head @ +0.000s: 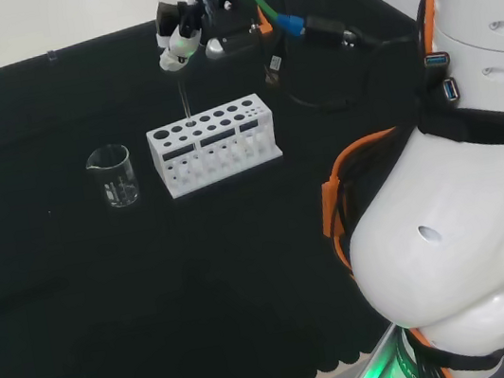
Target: Take the glass rod from the white test tube rack.
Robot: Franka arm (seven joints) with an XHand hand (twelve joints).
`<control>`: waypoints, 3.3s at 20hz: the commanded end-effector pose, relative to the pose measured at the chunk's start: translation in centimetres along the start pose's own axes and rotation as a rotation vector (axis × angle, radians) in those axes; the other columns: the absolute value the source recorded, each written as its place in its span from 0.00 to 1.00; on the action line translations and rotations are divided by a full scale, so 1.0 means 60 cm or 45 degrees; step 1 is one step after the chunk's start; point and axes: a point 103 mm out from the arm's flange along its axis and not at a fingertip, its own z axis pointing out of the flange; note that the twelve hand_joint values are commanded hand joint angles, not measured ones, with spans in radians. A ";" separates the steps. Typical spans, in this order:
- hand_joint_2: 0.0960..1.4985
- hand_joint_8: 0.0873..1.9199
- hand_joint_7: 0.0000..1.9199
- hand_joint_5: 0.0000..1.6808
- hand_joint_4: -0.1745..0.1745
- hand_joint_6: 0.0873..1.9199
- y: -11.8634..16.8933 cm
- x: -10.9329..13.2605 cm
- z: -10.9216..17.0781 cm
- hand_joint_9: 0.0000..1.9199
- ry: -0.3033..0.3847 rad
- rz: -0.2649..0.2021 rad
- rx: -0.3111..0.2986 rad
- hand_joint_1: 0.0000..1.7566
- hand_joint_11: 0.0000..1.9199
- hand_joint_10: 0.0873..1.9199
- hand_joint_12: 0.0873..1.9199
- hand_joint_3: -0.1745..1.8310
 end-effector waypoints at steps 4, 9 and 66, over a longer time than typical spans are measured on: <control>0.62 0.32 0.49 0.47 0.05 0.38 0.020 -0.023 0.002 0.52 0.012 0.002 0.017 0.60 0.45 0.29 0.59 0.00; 0.62 0.32 0.49 0.46 0.05 0.38 0.032 -0.024 0.007 0.51 0.008 -0.006 0.027 0.60 0.45 0.29 0.59 0.00; 0.69 0.20 0.70 0.77 0.00 0.21 0.052 -0.021 -0.007 0.88 -0.089 -0.060 -0.140 0.75 0.85 0.08 0.19 0.00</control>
